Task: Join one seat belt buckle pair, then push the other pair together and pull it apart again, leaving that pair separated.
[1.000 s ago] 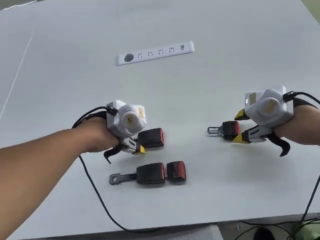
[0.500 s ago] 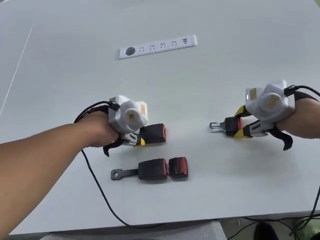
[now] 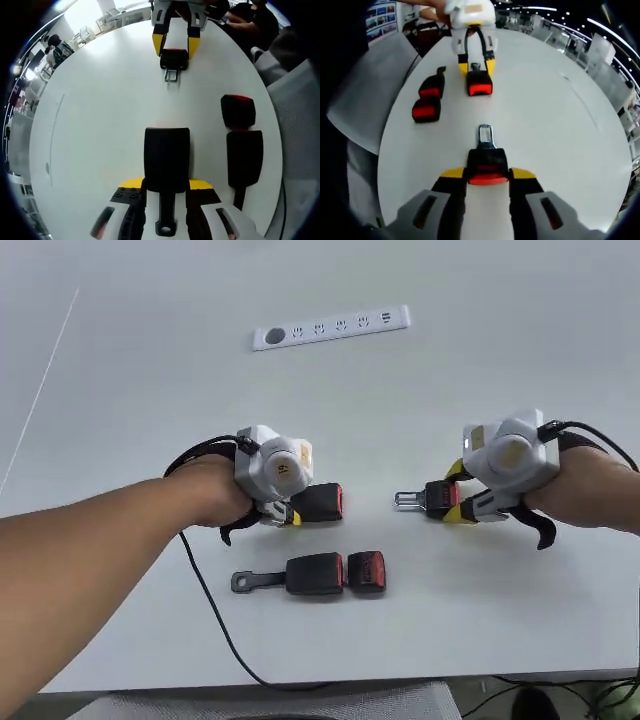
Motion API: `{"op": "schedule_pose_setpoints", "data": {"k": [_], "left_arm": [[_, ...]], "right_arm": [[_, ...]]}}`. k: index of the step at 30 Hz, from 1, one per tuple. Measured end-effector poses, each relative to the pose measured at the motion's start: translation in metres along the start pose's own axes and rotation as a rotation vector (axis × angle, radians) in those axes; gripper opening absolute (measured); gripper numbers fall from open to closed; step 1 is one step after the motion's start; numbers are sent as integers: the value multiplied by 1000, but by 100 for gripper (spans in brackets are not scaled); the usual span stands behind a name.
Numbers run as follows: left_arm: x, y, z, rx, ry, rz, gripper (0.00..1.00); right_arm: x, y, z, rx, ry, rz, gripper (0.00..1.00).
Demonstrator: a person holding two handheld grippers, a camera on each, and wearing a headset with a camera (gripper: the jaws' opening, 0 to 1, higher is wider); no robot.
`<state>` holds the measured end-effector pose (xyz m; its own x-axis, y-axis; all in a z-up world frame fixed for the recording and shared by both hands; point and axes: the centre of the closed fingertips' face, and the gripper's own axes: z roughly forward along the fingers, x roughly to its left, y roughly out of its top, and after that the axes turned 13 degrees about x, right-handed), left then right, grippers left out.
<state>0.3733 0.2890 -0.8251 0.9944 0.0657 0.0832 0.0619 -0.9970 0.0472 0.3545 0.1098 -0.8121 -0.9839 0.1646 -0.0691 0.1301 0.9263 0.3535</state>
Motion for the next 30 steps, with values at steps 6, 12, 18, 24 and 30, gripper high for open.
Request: {"op": "schedule_pose_setpoints", "data": {"k": [6,12,18,24,30], "left_arm": [[0,-1,1,8,4,13,31],[-1,0,2,12,11,16,30],[-2,0,2,16,8,18,31],[-3,-1,1,19,8,17,31],[-3,0,1,20,5,18,30]], "right_arm": [[4,27,11,-27,3,-6,32],[5,44,17,-35,4,-2,32],[3,56,21,-32,8,-17,32],[6,66,21,-47,28,-7,32],[6,67,24,-40,22,-24,32]]}}
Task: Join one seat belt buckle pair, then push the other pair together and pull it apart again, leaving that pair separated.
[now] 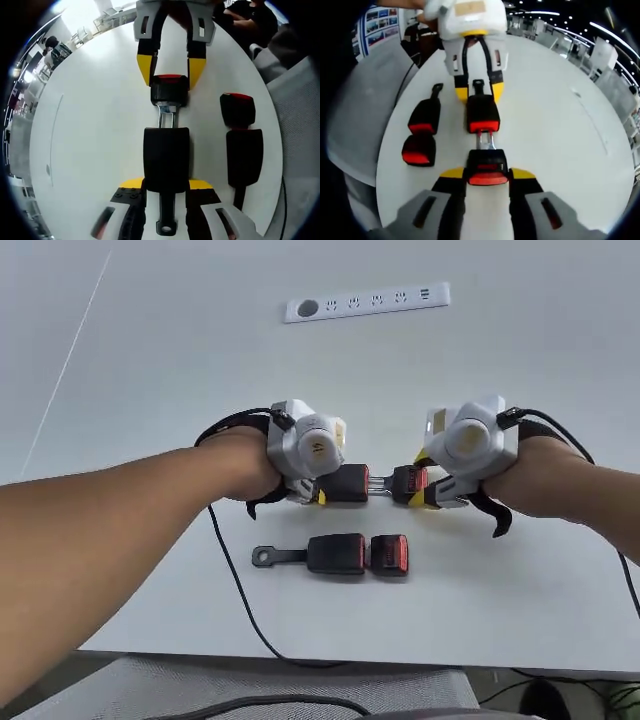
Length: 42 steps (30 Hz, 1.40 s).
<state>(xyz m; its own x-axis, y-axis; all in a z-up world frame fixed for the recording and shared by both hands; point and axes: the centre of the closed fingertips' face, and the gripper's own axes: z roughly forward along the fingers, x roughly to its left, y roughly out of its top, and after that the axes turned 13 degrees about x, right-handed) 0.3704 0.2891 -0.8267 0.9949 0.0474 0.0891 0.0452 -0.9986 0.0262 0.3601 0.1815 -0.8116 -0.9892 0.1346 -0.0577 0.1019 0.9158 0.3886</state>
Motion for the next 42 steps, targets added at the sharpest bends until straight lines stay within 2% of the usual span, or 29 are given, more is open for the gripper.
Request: {"op": "schedule_pose_setpoints", "data": {"k": [6,8,9,10,15,20,32,42], "left_arm": [[0,0,-1,-4,-5,-4,30],[0,1,-1,-5,-6,-3,30],[0,1,-1,-3,-6,4,30],[0,1,-1,-1,-7,9,30],[0,0,0,5,-15,7,30],[0,1,1,14,-20,19,29],[0,1,1,10,-24,-10,29],[0,0,2,20,-17,-4,29]], "right_arm": [[-1,7,2,-11,2,-12,32],[1,13,2,-32,26,20,32],[1,11,3,-12,20,20,31],[0,11,2,-7,7,-33,31],[0,11,3,-6,22,-17,30],[-1,15,5,4,13,-29,30],[-4,21,10,-7,8,-40,28],[-4,27,16,-8,2,-55,28]]}}
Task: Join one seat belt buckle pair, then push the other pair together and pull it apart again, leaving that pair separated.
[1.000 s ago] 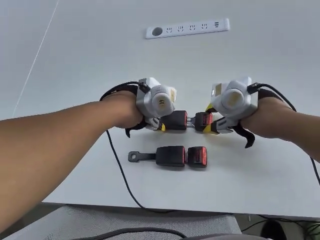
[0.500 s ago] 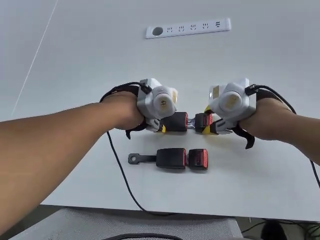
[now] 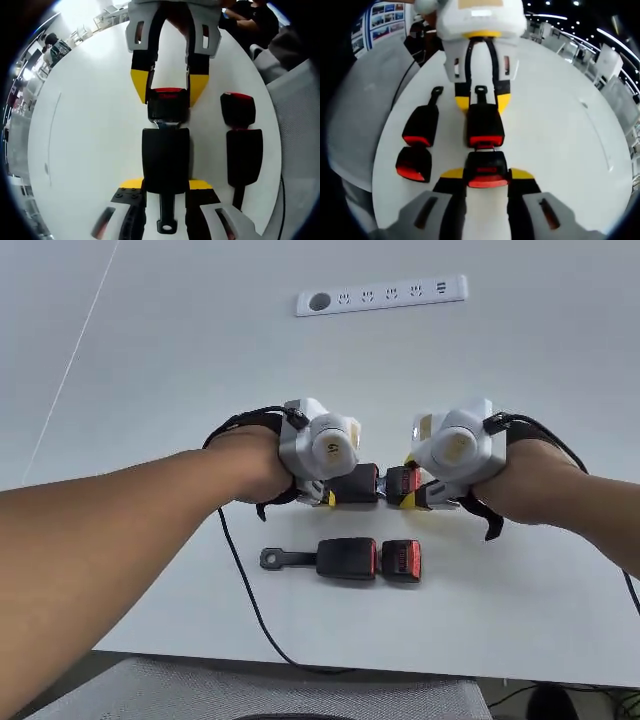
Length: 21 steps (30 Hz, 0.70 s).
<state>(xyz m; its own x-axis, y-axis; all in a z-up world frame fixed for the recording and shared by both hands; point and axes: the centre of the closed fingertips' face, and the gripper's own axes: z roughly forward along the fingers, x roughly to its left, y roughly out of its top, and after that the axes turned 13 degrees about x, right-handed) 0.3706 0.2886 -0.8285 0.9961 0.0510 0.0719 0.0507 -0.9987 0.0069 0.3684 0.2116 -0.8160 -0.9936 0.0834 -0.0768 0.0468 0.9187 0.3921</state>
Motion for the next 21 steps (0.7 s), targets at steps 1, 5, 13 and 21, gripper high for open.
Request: {"op": "schedule_pose_setpoints", "data": {"k": [1,5,13,21], "left_arm": [[0,0,0,2,-1,-2,29],[0,0,1,12,-4,9,30],[-1,0,1,27,-5,14,30],[-1,-1,0,24,-14,34,30]], "right_arm": [[0,0,0,-2,1,1,28],[1,-1,0,-1,1,1,29],[3,-4,-2,5,-2,2,29],[2,-15,-7,-2,-2,-3,30]]}}
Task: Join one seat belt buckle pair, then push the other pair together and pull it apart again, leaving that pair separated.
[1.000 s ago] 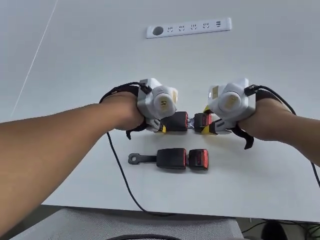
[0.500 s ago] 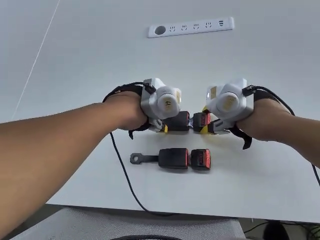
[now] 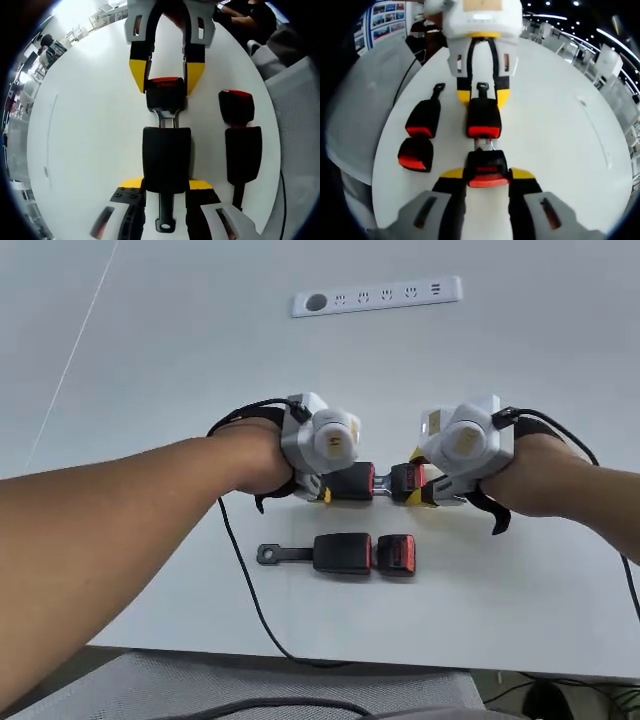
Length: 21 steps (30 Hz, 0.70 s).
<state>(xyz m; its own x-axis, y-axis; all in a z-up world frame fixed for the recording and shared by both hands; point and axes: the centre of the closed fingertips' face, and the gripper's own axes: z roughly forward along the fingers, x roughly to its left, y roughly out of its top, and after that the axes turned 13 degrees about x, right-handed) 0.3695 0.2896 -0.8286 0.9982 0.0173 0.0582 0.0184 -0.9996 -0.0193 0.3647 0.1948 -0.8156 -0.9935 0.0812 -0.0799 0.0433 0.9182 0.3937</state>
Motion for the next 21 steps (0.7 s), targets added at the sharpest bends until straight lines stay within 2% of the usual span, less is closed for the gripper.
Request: {"op": "schedule_pose_setpoints", "data": {"k": [3,9,15,21], "left_arm": [[0,0,-1,-9,2,2,31],[-3,3,-4,-1,8,19,31],[-2,2,-5,0,10,0,31],[-3,2,-6,-4,17,-29,31]], "right_arm": [[1,-2,-2,6,-3,-3,31],[-1,-20,-10,19,-15,18,31],[-1,-45,-22,32,-32,36,32],[-1,-80,-37,72,-54,46,33]]}}
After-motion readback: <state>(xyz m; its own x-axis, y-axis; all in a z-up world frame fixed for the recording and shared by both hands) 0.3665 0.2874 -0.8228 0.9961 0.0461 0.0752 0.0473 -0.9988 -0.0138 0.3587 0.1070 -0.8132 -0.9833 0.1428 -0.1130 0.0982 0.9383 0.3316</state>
